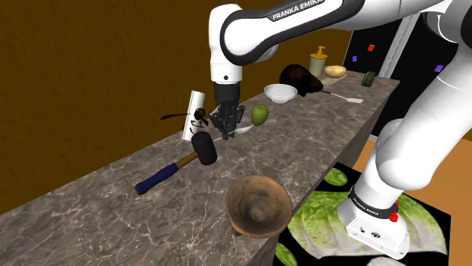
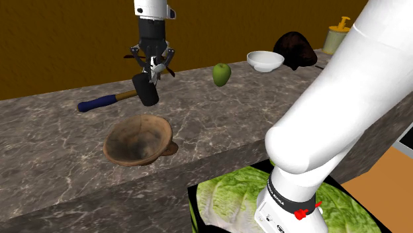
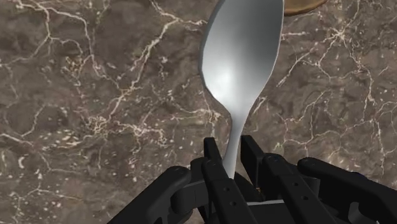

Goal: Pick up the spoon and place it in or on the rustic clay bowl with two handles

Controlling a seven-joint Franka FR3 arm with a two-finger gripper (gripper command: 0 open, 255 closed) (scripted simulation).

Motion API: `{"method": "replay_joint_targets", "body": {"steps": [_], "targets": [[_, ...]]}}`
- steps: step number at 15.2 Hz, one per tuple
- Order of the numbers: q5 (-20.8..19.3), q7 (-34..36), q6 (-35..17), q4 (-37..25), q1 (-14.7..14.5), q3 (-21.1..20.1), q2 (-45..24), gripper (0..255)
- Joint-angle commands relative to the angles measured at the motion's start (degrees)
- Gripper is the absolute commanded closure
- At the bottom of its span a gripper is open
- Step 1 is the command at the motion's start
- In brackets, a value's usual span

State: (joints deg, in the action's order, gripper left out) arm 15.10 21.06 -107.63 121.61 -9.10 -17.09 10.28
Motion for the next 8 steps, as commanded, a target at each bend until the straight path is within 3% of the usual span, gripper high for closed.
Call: {"method": "replay_joint_targets", "body": {"steps": [1,4,8], "targets": [[-0.1,0.2,1.5,-1.2,0.1,0.1,0.3,255],[-0.1,0.5,3.5,-2.9,0.1,0.2,0.6,255],[2.4,3.4,3.3,2.4,-2.1,-1.7,6.7,255]]}}
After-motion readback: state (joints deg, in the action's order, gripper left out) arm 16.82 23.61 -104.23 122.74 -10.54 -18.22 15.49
